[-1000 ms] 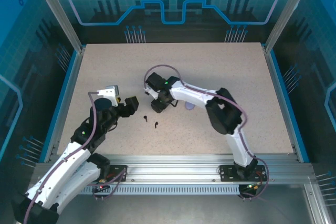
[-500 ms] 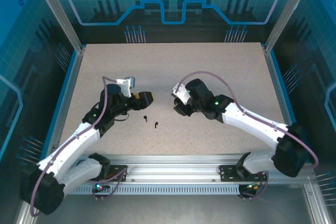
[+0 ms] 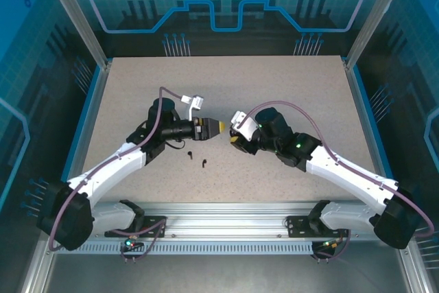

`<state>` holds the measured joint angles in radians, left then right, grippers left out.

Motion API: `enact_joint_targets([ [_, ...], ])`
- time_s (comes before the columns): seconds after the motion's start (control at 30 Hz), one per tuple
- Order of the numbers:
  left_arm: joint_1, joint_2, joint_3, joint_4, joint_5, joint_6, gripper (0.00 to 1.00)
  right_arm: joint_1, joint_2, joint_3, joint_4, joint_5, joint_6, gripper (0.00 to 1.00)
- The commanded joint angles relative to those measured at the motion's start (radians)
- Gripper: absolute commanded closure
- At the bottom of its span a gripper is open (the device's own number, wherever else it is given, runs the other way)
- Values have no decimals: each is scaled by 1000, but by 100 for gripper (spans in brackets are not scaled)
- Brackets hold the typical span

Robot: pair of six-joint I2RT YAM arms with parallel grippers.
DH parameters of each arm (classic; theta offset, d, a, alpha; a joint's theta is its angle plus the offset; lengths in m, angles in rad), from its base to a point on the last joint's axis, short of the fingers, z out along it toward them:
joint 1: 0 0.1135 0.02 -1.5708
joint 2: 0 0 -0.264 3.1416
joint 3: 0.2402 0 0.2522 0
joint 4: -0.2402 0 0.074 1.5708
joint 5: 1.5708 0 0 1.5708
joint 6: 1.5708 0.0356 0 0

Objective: Insert the wireless bluetooth earbuds into the charging case

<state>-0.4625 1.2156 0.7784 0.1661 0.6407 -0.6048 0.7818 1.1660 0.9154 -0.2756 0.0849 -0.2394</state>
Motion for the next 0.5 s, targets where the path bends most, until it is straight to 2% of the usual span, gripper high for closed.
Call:
enact_joint_targets([
  [0.0, -23, 27, 46, 41, 62, -12, 25, 19, -15, 5, 29, -23, -15, 55],
  [0.1, -40, 52, 62, 38, 66, -5, 25, 24, -14, 8, 38, -23, -14, 55],
  [0.47, -74, 117, 104, 13, 69, 8, 39, 30, -22, 11, 73, -46, 15, 55],
])
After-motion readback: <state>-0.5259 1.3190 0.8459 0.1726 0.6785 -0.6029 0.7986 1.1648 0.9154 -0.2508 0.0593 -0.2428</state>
